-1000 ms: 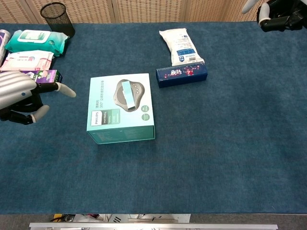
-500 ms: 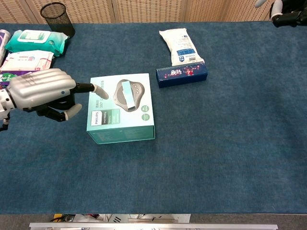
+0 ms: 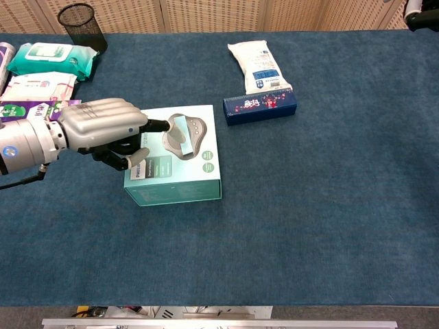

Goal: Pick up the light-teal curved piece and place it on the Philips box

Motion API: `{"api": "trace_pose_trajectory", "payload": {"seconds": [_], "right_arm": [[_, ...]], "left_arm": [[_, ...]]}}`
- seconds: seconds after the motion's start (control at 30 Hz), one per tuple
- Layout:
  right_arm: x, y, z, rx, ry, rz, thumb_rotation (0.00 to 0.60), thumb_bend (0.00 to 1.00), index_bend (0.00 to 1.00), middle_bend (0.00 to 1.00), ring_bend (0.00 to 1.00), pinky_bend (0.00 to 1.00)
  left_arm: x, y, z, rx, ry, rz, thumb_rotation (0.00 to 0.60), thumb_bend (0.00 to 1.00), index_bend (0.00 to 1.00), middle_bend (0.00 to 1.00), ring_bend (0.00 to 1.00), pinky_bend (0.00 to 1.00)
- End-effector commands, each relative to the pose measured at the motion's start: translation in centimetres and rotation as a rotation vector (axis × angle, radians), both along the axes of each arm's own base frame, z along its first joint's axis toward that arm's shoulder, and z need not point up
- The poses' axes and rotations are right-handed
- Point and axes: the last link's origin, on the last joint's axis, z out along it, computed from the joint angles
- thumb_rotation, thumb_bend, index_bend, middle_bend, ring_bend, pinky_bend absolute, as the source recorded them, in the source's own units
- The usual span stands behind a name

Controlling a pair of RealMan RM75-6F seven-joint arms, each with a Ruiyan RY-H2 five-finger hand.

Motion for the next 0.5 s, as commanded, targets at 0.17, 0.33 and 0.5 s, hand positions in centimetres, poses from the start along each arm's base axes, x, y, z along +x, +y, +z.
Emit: {"api": "trace_pose_trajectory", "payload": {"seconds": [0.17,0.33,0.5], "right_arm": [[-0.2,0.0,0.2,-0.005,-0.002,-0.003,0.600,0.68,0.41,0.80,0.86,1.00],[-0.5,0.1,0.5,-0.012,-0.005,-0.006,0.600,0.68,0.41,0.80,0.86,1.00],[-0.6,0.2,0.7,-0.016,-0.009,-0.010,0.600,0.68,0.41,0.80,0.86,1.00]], "left_arm": [[1.0,-0.1,-1.0,-0.022,0.004,-0.013,0.600,0.65,0.18,1.00,1.00,0.91],[1.1,0.2,-1.5,-0.025,0.018,-0.007,0.600,0.65,0.18,1.00,1.00,0.91],[1.1,0.2,-1.7,-0.027,0.030,-0.001,0.600,0.65,0.18,1.00,1.00,0.91]]}}
